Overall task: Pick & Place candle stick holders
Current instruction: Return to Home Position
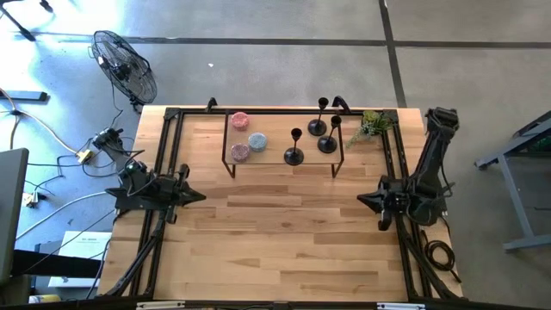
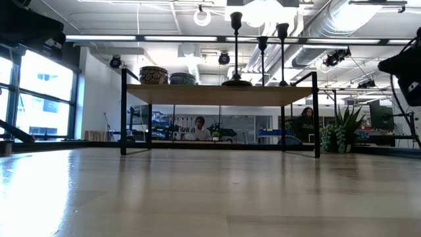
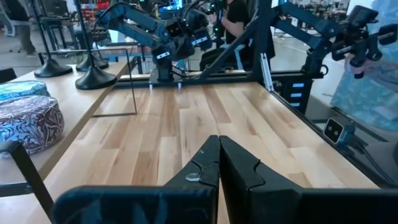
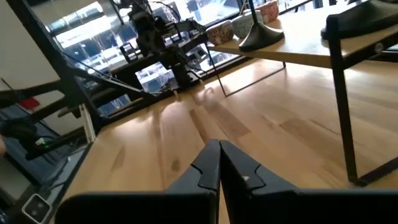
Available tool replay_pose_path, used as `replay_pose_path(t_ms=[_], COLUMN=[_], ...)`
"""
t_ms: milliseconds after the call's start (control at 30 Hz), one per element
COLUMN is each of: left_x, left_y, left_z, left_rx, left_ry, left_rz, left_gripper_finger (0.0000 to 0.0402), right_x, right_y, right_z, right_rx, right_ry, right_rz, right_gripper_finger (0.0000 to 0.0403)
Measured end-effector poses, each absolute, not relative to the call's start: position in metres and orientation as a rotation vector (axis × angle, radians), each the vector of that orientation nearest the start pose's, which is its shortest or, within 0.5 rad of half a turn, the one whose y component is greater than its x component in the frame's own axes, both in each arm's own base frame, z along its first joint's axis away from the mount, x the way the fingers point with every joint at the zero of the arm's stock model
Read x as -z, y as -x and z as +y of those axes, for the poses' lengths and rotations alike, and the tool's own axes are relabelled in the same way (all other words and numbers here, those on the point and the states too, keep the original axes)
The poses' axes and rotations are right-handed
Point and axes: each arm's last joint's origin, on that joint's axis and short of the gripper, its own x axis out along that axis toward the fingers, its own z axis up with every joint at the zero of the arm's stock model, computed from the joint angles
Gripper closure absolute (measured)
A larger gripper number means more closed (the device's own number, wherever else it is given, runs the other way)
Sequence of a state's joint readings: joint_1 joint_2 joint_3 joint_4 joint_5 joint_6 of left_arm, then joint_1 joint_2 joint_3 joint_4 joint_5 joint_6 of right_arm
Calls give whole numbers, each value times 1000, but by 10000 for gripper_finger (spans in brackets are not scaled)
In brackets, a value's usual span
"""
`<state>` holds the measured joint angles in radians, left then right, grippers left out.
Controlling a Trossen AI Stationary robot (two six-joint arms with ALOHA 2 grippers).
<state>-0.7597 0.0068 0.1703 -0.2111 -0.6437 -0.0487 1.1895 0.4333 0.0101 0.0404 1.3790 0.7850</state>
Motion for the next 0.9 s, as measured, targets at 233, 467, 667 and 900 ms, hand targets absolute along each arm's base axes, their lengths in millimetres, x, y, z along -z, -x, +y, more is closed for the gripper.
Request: replay_pose_path(t_ms=[233, 467, 667, 900], left_x=[-200, -200, -200, -202], left_y=[-69, -69, -69, -69], left_z=[-42, -42, -43, -43], left_rx=[118, 142, 150, 179], left_ry=[-7, -7, 0, 23], left_rz=[38, 38, 39, 22], left_gripper_finger=[401, 401, 401, 401], right_x=[-155, -162, -171, -170], right_y=[-83, -103, -111, -114], right_z=[74, 59, 49, 39], right_rx=[162, 94, 6, 34], right_ry=[-323, -237, -168, -118], right_rz=[47, 41, -22, -12], right_gripper_finger=[403, 403, 403, 403])
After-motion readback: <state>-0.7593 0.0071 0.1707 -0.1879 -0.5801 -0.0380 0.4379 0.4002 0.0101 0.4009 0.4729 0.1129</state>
